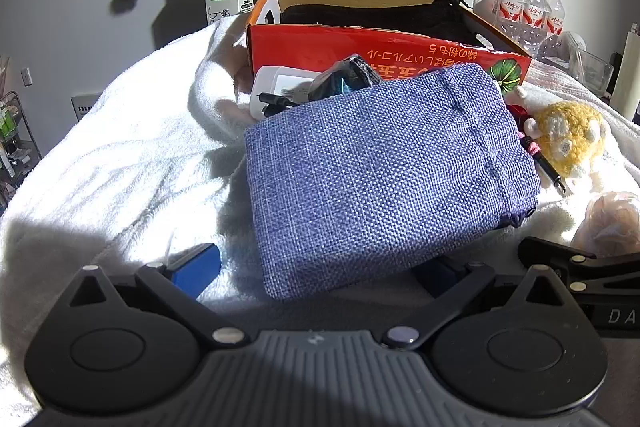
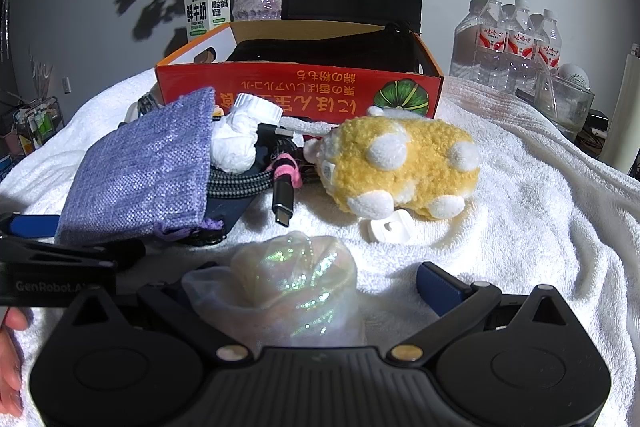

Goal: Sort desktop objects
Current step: 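Approach the linen pouch with the left tool and the plastic bag with the right tool, then grasp the blue linen pouch with the left tool while the right tool grasps the iridescent bag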

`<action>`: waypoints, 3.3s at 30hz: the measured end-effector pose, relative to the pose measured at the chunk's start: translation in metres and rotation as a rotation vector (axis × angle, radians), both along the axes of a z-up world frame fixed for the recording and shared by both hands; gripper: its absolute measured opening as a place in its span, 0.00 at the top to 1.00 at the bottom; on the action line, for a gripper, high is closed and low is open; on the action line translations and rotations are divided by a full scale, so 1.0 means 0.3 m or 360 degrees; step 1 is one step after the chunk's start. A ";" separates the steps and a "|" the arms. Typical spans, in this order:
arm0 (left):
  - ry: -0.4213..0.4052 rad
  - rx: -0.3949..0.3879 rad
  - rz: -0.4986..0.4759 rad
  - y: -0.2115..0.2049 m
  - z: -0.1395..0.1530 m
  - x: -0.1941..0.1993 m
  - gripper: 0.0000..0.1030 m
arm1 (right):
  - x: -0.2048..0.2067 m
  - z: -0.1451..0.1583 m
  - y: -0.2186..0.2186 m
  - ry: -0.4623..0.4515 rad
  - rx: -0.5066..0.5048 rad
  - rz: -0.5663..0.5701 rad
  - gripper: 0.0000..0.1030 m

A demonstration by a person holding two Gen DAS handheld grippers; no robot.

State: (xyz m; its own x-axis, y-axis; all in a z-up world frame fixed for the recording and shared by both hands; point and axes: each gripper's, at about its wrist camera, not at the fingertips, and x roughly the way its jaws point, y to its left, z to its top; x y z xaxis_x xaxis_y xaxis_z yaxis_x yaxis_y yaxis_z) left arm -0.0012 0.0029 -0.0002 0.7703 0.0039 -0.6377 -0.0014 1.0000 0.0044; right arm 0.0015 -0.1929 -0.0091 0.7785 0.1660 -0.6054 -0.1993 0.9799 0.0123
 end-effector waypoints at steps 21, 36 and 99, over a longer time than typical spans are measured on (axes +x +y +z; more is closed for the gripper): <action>0.0001 0.0003 -0.0001 -0.001 0.000 0.000 0.00 | -0.002 0.003 -0.005 0.0000 0.0002 0.0001 0.00; 0.0000 0.0003 0.0000 0.002 0.001 -0.002 0.00 | -0.002 0.003 -0.005 0.0000 0.0000 0.0000 0.00; -0.0427 -0.0478 -0.0394 0.128 0.655 0.090 0.93 | -0.141 0.514 -0.137 -0.0599 0.0154 0.0208 0.65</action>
